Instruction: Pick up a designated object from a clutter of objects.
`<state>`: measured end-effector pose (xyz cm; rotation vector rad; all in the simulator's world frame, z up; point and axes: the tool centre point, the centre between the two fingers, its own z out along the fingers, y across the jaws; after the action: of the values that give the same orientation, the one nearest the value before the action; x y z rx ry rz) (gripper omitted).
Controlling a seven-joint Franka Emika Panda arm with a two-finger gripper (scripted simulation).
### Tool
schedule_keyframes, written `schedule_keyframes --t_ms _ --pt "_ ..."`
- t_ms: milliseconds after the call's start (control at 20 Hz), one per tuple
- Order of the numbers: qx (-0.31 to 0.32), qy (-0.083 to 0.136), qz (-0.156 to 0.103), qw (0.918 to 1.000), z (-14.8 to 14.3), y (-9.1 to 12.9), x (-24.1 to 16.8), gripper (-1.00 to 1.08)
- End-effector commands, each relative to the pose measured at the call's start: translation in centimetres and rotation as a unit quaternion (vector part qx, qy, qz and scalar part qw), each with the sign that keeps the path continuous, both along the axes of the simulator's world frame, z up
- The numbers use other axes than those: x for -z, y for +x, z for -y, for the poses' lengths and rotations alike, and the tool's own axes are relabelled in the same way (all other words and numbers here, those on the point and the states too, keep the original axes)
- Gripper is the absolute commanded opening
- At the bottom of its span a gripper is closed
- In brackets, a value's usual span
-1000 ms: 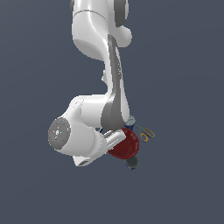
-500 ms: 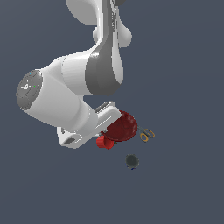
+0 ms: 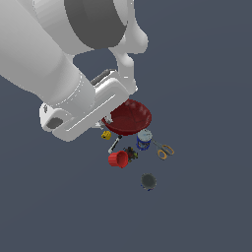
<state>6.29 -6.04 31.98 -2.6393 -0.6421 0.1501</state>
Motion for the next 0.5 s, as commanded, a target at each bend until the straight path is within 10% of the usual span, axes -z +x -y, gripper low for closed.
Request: schedule_keyframes --t_ms 0,450 --pt "0.000 0.000 0.000 1.0000 0.4 -0.5 -2.1 -1.00" --pt "-0.001 0.000 0.000 1.0000 1.2 -1.3 -5.4 -1.00"
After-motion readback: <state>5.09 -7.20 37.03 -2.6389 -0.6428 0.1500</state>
